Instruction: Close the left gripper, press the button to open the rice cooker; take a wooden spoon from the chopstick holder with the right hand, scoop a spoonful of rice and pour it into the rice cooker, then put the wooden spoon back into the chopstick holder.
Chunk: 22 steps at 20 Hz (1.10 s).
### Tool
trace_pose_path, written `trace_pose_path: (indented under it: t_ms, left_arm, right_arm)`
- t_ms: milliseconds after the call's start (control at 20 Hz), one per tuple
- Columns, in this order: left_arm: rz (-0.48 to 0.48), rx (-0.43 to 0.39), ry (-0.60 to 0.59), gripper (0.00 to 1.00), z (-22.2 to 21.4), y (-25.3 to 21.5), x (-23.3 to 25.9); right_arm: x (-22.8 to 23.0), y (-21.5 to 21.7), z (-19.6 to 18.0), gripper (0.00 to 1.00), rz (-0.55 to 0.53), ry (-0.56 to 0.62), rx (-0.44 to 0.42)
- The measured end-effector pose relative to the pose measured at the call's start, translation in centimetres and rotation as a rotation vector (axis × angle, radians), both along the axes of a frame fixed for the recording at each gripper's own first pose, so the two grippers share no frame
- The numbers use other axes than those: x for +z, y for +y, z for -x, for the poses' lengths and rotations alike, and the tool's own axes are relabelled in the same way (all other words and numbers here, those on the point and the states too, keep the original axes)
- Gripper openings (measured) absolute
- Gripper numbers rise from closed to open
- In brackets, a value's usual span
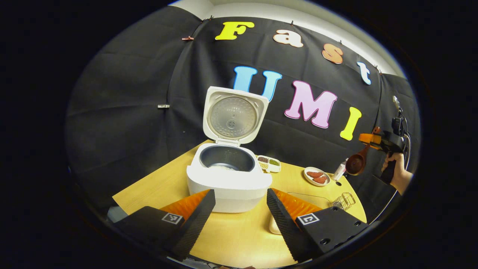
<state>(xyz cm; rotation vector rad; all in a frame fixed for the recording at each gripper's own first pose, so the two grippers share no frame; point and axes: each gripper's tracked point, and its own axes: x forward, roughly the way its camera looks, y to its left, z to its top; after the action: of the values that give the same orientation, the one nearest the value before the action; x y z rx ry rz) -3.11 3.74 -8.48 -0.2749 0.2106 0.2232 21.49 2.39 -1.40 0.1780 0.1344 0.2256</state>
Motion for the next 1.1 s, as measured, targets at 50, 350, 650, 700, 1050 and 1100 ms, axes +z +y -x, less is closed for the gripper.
trace_pose_path:
  t_ms: [50, 350, 650, 700, 1050, 1100]
  left_arm:
    - [-0.008, 0.002, -0.001, 0.96, 0.0, -0.5, 0.4]
    - [-0.031, 0.009, 0.019, 0.96, -0.1, -3.9, 1.1]
    - [-0.041, 0.02, 0.038, 0.95, -1.4, -7.3, 1.8]
    - [-0.05, 0.014, 0.039, 0.96, -1.6, -7.9, 1.9]
    - [-0.098, -0.016, 0.072, 0.96, -2.2, -10.0, 1.7]
    - [-0.079, -0.027, 0.08, 0.96, -2.2, -10.4, 1.2]
  right_arm:
    - [-0.7, -1.7, -0.1, 0.2, -0.006, 0.012, -0.021]
    - [-5.6, -10.3, -1.0, 0.2, -0.078, 0.101, -0.142]
    - [-11.0, -15.4, -1.8, 0.2, -0.16, 0.193, -0.236]
    - [-12.1, -16.0, -1.9, 0.2, -0.156, 0.21, -0.244]
    - [-18.4, -15.4, -2.3, 0.2, -0.183, 0.319, -0.238]
    - [-19.0, -15.2, -2.3, 0.21, -0.183, 0.326, -0.242]
